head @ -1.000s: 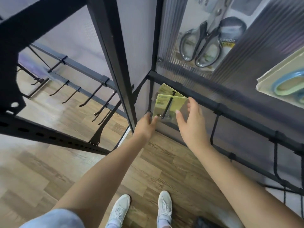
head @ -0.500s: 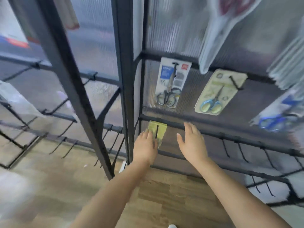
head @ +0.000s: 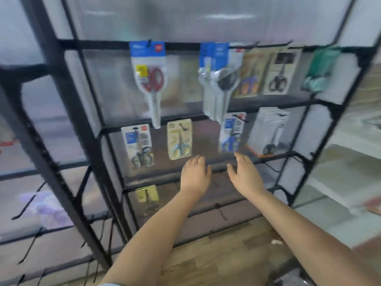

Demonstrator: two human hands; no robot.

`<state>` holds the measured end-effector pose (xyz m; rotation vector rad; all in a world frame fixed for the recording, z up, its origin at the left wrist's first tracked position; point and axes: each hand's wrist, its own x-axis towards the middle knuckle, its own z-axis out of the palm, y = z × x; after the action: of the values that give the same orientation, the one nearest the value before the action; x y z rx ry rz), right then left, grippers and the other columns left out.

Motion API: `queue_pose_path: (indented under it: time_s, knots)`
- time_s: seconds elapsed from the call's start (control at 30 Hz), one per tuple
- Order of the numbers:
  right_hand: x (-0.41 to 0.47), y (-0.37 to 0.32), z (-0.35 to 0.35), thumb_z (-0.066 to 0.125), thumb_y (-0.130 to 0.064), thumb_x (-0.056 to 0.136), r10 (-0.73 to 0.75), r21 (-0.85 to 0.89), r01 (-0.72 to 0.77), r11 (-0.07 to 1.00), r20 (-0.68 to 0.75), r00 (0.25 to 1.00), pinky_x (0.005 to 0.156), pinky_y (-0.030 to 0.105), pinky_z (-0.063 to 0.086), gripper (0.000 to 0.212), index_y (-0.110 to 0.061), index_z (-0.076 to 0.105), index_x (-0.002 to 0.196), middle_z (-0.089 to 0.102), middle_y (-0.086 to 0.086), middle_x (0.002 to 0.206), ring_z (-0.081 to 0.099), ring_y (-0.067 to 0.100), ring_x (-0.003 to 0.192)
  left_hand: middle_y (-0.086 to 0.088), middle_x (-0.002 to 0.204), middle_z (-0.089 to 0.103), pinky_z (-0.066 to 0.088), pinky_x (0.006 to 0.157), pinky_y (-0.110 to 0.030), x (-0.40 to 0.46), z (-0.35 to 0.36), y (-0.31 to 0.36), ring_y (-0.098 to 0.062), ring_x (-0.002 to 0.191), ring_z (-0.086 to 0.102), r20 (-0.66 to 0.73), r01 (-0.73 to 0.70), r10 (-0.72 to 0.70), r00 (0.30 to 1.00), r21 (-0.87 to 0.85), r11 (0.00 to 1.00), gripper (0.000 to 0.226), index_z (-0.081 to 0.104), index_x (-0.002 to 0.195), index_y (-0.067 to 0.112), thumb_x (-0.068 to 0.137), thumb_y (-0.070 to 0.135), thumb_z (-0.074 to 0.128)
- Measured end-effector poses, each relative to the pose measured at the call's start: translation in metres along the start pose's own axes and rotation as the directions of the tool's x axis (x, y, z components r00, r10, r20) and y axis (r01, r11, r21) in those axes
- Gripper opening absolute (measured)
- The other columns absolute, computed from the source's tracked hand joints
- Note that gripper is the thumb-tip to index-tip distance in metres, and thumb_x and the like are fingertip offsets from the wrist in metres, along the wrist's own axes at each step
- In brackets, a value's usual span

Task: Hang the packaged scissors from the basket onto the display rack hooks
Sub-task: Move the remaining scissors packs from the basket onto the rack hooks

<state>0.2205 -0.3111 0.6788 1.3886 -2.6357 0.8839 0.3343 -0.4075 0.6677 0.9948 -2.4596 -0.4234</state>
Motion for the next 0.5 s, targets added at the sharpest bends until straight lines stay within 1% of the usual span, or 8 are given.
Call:
queue_pose_path:
  time_s: [0.07,0.17,0.2,0.27,0.33,0.4,0.5]
  knots:
    - [-0.022,0.037,-0.024,0.048,-0.024,0.096,0.079,-0.032,-0.080,0.996,-0.044,0.996,0.101,0.040,0.038,0.050,-0.002,0.037,0.139,0.045,0.017,0.138,0.044,0.032,0.125,-0.012,0.142,0.044,0.027,0.107,-0.034,-0.005,0.017,0.039,-0.028,0.132,0.037,0.054,-0.072,0.073,0.996,-0.017,0.997,0.039,0.046,0.131,0.005,0.099,0.026,0.039]
    - [-0.063,0.097,-0.055,0.048,-0.024,0.095,0.235,-0.063,-0.241,0.969,-0.090,0.968,0.099,0.038,0.038,0.048,-0.001,0.040,0.137,0.048,0.018,0.134,0.045,0.033,0.123,-0.012,0.148,0.038,0.025,0.110,-0.034,-0.023,0.050,0.099,-0.026,0.136,0.032,0.160,-0.163,0.173,0.972,-0.072,0.984,0.044,0.040,0.138,0.005,0.100,0.028,0.037]
    - [-0.090,0.123,-0.070,0.048,-0.024,0.095,0.314,-0.060,-0.320,0.945,-0.093,0.945,0.096,0.038,0.039,0.046,-0.002,0.041,0.135,0.049,0.018,0.132,0.047,0.033,0.120,-0.013,0.147,0.038,0.026,0.110,-0.035,-0.038,0.066,0.129,-0.028,0.135,0.032,0.215,-0.206,0.221,0.951,-0.090,0.974,0.044,0.040,0.137,0.005,0.100,0.028,0.038]
    - [-0.121,0.149,-0.080,0.047,-0.023,0.095,0.375,-0.062,-0.381,0.922,-0.090,0.923,0.093,0.038,0.040,0.042,-0.002,0.043,0.131,0.050,0.019,0.128,0.048,0.034,0.117,-0.015,0.143,0.042,0.031,0.106,-0.036,-0.056,0.086,0.155,-0.030,0.131,0.035,0.282,-0.240,0.260,0.924,-0.103,0.965,0.042,0.041,0.135,0.003,0.099,0.026,0.039]
    - [-0.166,0.181,-0.097,0.046,-0.022,0.095,0.486,-0.062,-0.491,0.869,-0.083,0.870,0.095,0.039,0.040,0.043,-0.002,0.041,0.133,0.048,0.019,0.130,0.047,0.034,0.119,-0.017,0.139,0.043,0.034,0.101,-0.036,-0.087,0.107,0.193,-0.030,0.128,0.037,0.367,-0.279,0.309,0.877,-0.132,0.951,0.042,0.040,0.134,0.003,0.098,0.024,0.039]
    - [-0.214,0.211,-0.106,0.046,-0.022,0.096,0.560,-0.089,-0.566,0.819,-0.091,0.824,0.094,0.039,0.041,0.043,-0.002,0.041,0.133,0.049,0.018,0.129,0.048,0.034,0.118,-0.018,0.136,0.045,0.036,0.097,-0.037,-0.118,0.133,0.226,-0.032,0.126,0.040,0.446,-0.295,0.343,0.826,-0.177,0.939,0.041,0.041,0.133,0.003,0.098,0.024,0.041]
    - [-0.282,0.246,-0.117,0.043,-0.023,0.097,0.661,-0.106,-0.666,0.738,-0.082,0.746,0.088,0.039,0.044,0.036,-0.004,0.044,0.127,0.051,0.016,0.122,0.051,0.034,0.112,-0.017,0.124,0.054,0.041,0.093,-0.039,-0.167,0.170,0.263,-0.034,0.118,0.048,0.542,-0.268,0.363,0.758,-0.249,0.931,0.036,0.050,0.124,0.003,0.095,0.025,0.045]
